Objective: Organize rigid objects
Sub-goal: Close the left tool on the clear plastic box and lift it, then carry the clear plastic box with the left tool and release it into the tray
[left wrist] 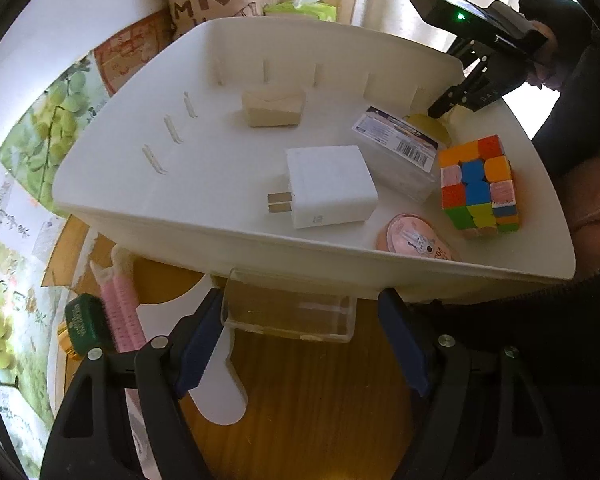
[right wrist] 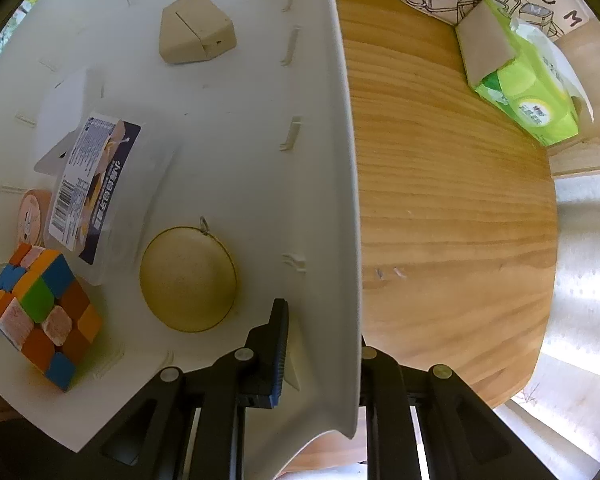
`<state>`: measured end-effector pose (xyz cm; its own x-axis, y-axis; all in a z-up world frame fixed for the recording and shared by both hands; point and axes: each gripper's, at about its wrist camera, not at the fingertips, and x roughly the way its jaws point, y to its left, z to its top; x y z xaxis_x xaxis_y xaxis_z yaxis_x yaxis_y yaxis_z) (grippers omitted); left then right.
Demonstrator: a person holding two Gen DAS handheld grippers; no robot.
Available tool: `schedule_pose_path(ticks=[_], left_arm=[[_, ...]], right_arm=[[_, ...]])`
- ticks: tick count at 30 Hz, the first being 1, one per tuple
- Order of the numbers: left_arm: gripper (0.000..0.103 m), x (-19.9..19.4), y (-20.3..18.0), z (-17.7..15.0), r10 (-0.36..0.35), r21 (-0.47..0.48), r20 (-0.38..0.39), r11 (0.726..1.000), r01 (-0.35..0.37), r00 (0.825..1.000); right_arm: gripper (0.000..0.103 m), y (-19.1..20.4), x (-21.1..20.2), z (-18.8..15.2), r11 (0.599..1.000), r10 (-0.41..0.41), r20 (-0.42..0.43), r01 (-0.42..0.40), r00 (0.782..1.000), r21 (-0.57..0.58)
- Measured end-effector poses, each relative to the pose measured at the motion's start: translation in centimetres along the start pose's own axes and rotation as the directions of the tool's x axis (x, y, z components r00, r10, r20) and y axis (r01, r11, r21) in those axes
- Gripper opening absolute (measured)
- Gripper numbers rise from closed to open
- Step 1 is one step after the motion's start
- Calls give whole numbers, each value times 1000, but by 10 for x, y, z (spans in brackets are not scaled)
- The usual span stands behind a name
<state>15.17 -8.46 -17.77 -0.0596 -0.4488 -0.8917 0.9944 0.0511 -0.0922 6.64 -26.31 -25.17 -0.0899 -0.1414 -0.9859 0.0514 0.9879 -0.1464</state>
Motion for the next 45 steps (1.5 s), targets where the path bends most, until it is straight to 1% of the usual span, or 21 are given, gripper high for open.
schedule_pose_path(ticks=[3,4,6,7,14,19,27,35,41,45], left_arm=[[77,3,2,3,-29,17,-11,999,29,1000],[74,5,2,3,-37,22,-16,999,37,999],[67,7,2,4,-51,33,-28,998,52,998],[66,7,1,4,-54,40,-32,998,55,998],[65,7,0,4,-47,29,-40,998,48,998],[65,6,-9,3,-49,6,-54,999,50,997],[65,-6,-31,-4,-2,-81,-87,997,-5,996],[65,-34,-63,-9,69,-169,-108,982,-87,992],[65,-58,-93,0,127,-224,-81,964,-142,989],[65,-74,-111,9,159,-237,-57,957,-168,986]], right_arm=[[19,1,0,1,1000,-5,-5,5,1000,4],[19,1,-1,1,1000,-5,-6,5,1000,6],[19,1,-1,1,1000,-3,-5,3,1000,12],[19,1,-1,1,1000,-3,-5,3,1000,13],[19,0,-1,0,1000,-1,-2,1,1000,12],[19,-1,-2,-2,1000,2,6,-3,1000,9],[19,-1,-8,-2,999,21,14,-20,1000,-25],[19,1,-13,-4,995,45,35,-41,998,-92],[19,-2,-16,-9,989,71,61,-62,996,-138],[19,-5,-18,-11,983,88,71,-75,994,-170]])
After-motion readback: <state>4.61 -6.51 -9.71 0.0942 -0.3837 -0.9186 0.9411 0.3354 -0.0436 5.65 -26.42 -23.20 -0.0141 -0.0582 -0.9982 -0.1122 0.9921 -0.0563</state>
